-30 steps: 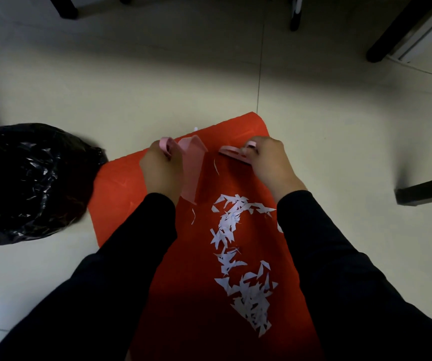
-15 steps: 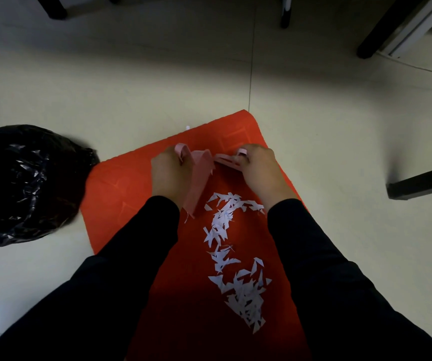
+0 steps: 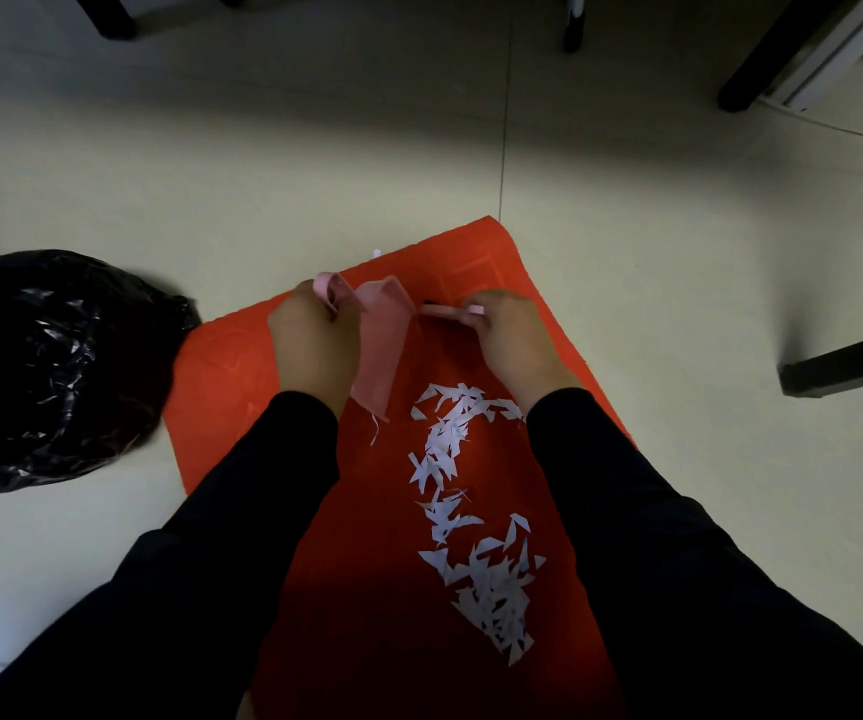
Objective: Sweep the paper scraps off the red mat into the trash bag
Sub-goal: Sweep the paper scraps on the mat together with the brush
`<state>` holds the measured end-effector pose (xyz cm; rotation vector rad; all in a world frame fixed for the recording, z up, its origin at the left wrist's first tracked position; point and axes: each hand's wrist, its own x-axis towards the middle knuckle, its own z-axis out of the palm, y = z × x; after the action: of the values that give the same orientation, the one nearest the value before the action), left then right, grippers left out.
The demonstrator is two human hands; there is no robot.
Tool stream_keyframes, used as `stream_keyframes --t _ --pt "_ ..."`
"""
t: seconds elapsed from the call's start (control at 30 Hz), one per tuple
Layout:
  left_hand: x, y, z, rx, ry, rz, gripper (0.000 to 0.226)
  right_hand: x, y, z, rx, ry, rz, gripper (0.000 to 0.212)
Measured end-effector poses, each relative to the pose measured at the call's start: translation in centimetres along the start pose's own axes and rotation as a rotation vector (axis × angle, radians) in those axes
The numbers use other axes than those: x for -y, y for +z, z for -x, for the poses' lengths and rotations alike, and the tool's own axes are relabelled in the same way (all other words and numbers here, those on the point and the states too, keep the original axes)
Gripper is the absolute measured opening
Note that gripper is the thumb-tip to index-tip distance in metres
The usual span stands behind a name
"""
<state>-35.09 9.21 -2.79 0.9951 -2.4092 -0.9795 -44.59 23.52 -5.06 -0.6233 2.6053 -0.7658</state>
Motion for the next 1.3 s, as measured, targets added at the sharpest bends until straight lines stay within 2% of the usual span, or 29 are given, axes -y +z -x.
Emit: stream_keyframes --t 0.07,0.13,0.33,0.5,0.7,0.87,1.1,1.3 --pt "0.1 -0.2 0.2 -0.012 -0.013 0.008 0.047 0.2 -0.4 0.1 0.071 0.011 0.001 0.032" --pt "0.1 -0.4 0.3 -0.023 -0.041 0.034 0.047 0.3 -1.1 0.1 0.130 0.028 0.027 0.028" --pt "0.5 -0.3 0.2 -0.015 -0.058 0.036 0.047 0.4 -3.2 -0.2 -0.037 0.047 -0.023 0.023" --pt "0.4 0.9 -0.6 -0.003 -0.092 0.068 0.046 0.1 -2.1 -0.3 -0.082 0.030 -0.057 0.023" --pt "0.2 2.1 -1.2 0.039 -0.080 0.026 0.045 -0.7 -1.5 0.3 -0.080 0.052 -0.084 0.020" --pt "0.2 2.5 -1.5 0.112 -0.026 -0.013 0.030 -0.6 -1.5 0.4 -0.069 0.063 -0.079 0.022" --pt "0.2 1.9 -1.6 0.180 0.020 -0.134 0.029 -0.3 -1.6 0.5 -0.063 0.072 -0.079 0.023" --pt "-0.1 1.0 -1.5 0.145 0.019 -0.141 0.022 -0.2 -1.4 0.0 -0.075 0.064 -0.081 0.020"
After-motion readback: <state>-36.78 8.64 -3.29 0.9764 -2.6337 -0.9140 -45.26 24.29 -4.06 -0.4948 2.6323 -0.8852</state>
